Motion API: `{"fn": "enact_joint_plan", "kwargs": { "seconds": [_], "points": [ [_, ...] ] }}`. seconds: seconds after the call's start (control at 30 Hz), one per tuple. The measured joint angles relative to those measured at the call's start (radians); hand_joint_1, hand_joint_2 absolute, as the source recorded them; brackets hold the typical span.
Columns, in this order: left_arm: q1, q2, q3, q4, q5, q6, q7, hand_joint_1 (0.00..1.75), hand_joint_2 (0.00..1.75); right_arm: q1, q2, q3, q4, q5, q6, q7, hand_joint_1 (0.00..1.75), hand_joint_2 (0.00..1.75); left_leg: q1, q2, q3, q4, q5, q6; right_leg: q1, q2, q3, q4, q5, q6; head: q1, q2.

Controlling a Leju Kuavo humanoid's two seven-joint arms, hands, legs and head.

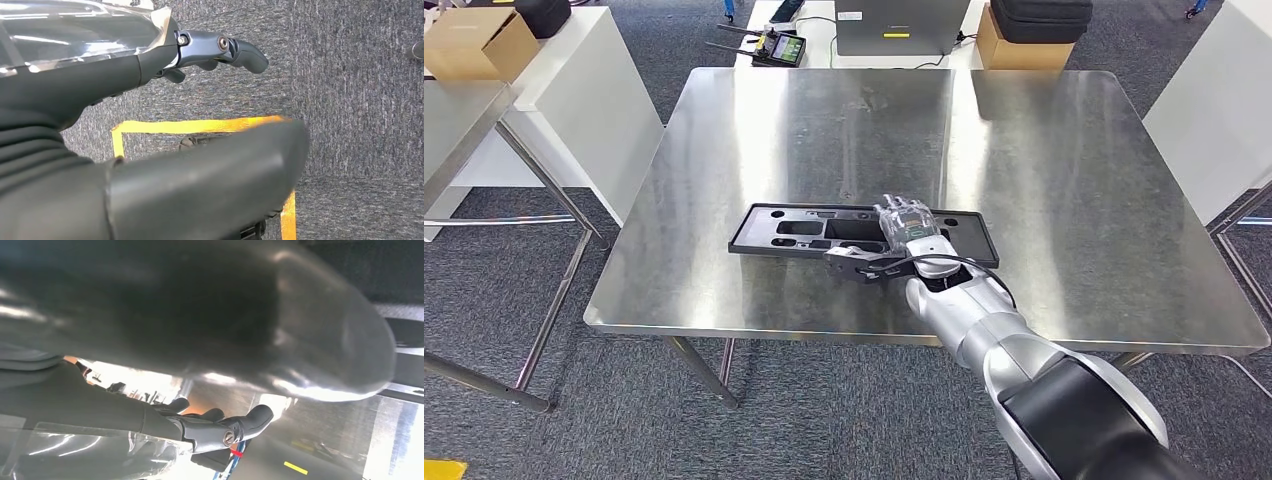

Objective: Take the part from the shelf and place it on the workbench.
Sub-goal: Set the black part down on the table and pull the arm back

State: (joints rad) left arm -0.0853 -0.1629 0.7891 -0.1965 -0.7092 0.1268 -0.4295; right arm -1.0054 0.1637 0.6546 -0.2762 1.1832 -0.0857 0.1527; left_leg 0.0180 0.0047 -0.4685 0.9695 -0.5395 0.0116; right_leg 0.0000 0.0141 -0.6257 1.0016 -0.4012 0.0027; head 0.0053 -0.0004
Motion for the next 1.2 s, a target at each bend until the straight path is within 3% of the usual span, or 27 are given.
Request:
{"fn": "enact_joint_plan", "kwargs": {
  "seconds": [0.13,0.23,0.33,0.43,0.53,0.6,0.7,0.83,0.97,1.2],
  "points": [
    [0.000,0.000,0.002,0.000,0.000,0.008,0.004,0.00,0.00,-0.004,0.008,-0.024,-0.007,-0.037,-0.079,-0.074,0.00,0.00,0.000,0.000,0.000,0.000,0.000,0.000,0.000,0.000,0.000,0.000,0.000,0.000,0.000,0.000],
    [0.000,0.000,0.011,0.000,0.000,0.019,0.010,0.00,0.00,-0.014,0.035,-0.074,-0.036,-0.115,-0.150,-0.197,0.00,0.00,0.001,0.001,0.000,0.000,0.000,0.000,0.000,0.001,0.000,0.000,0.000,0.000,0.000,0.000],
    [0.000,0.000,0.017,0.000,0.000,0.029,0.013,0.00,0.00,-0.022,0.074,-0.139,-0.088,-0.229,-0.159,-0.327,0.00,0.00,0.001,0.001,0.000,0.000,0.000,0.000,0.001,0.001,0.000,0.000,0.000,0.000,0.000,0.000],
    [0.000,0.000,0.020,0.000,0.000,0.040,0.015,0.00,0.00,-0.002,0.112,-0.203,-0.186,-0.436,-0.079,-0.468,0.00,0.00,0.002,0.001,0.001,0.000,0.000,0.000,0.002,0.001,0.000,0.000,0.000,0.000,0.000,0.000],
    [0.000,0.000,0.030,0.000,0.001,0.049,0.019,0.00,0.00,0.096,0.131,-0.249,-0.403,-0.840,0.101,-0.586,0.00,0.00,0.002,0.000,0.001,0.000,0.000,0.000,0.003,0.000,0.000,0.000,0.000,0.000,0.000,0.000],
    [0.001,0.000,0.039,0.000,0.002,0.052,0.019,0.00,0.00,0.181,0.129,-0.255,-0.577,-1.068,0.168,-0.595,0.00,0.00,0.001,-0.001,0.001,0.000,0.000,-0.001,0.003,-0.001,0.000,0.000,-0.001,-0.001,0.000,0.000],
    [0.003,0.000,0.044,0.000,0.002,0.057,0.015,0.00,0.00,0.299,0.109,-0.249,-0.798,-1.244,0.212,-0.597,0.00,0.00,0.001,-0.001,0.000,0.000,-0.001,-0.002,0.002,-0.001,0.000,-0.001,-0.001,-0.001,0.000,0.000],
    [0.003,0.000,0.044,0.000,-0.002,0.059,0.008,0.00,0.00,0.419,0.076,-0.241,-1.025,-1.323,0.235,-0.622,0.00,0.00,0.001,-0.001,0.000,0.000,-0.003,-0.004,0.002,0.000,0.000,-0.002,-0.001,-0.001,0.000,0.000],
    [0.003,0.000,0.044,0.000,-0.005,0.053,0.004,0.00,0.00,0.487,0.050,-0.238,-1.160,-1.362,0.252,-0.642,0.00,0.00,0.001,-0.001,0.001,0.000,-0.003,-0.004,0.002,0.000,0.000,-0.002,-0.001,-0.001,0.000,0.000],
    [-0.002,0.000,0.044,0.000,-0.028,0.016,0.005,0.00,0.00,0.681,-0.001,-0.277,-1.399,-1.521,0.394,-0.695,0.00,0.00,0.001,-0.001,0.000,-0.001,-0.004,-0.003,0.002,0.000,0.000,-0.002,-0.001,-0.001,0.000,0.000]
  ]
}}
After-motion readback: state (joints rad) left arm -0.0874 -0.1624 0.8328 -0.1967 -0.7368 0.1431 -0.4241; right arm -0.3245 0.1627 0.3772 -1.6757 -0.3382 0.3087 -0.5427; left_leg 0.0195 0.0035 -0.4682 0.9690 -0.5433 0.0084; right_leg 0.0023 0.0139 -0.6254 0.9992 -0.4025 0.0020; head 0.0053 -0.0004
